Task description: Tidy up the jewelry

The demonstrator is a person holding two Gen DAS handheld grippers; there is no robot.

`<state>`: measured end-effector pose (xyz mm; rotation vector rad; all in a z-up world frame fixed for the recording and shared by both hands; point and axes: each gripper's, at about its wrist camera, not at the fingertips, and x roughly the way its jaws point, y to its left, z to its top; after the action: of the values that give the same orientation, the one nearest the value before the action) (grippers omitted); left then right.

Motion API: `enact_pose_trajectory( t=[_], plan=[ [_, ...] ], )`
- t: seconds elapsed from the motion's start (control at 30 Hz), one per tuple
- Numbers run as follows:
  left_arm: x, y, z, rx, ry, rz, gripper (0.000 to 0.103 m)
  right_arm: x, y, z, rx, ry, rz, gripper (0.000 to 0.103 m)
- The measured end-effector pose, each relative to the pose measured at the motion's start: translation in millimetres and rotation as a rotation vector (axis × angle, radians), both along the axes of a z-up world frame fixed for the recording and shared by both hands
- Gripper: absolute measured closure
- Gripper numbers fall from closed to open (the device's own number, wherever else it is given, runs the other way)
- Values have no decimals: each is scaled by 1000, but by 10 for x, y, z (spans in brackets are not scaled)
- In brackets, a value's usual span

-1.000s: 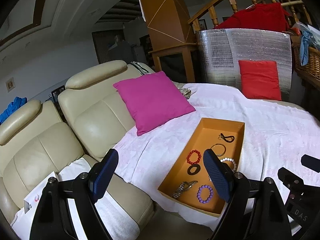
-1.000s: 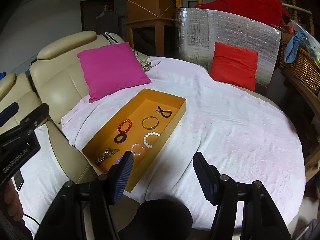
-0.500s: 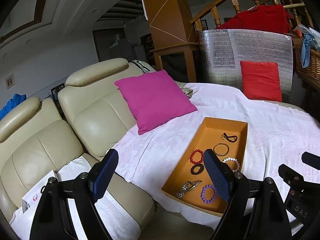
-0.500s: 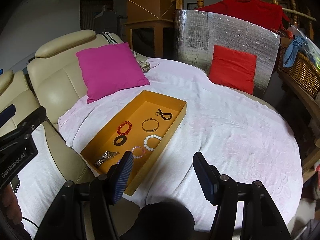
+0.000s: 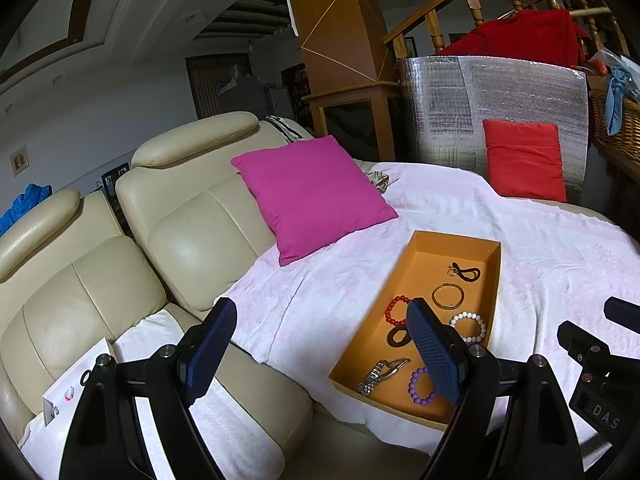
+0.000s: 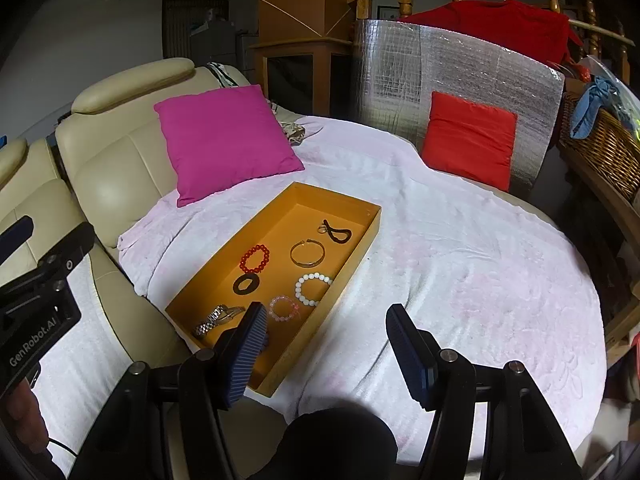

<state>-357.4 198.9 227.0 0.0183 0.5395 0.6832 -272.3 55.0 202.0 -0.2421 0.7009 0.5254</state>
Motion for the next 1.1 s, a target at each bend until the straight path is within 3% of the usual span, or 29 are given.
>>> enact_pose_trajectory(
  t=[1.1],
  plan=[
    [72,52,-30,-17,12,-2,16,87,82,-21,-7,12,1,37]
  ],
)
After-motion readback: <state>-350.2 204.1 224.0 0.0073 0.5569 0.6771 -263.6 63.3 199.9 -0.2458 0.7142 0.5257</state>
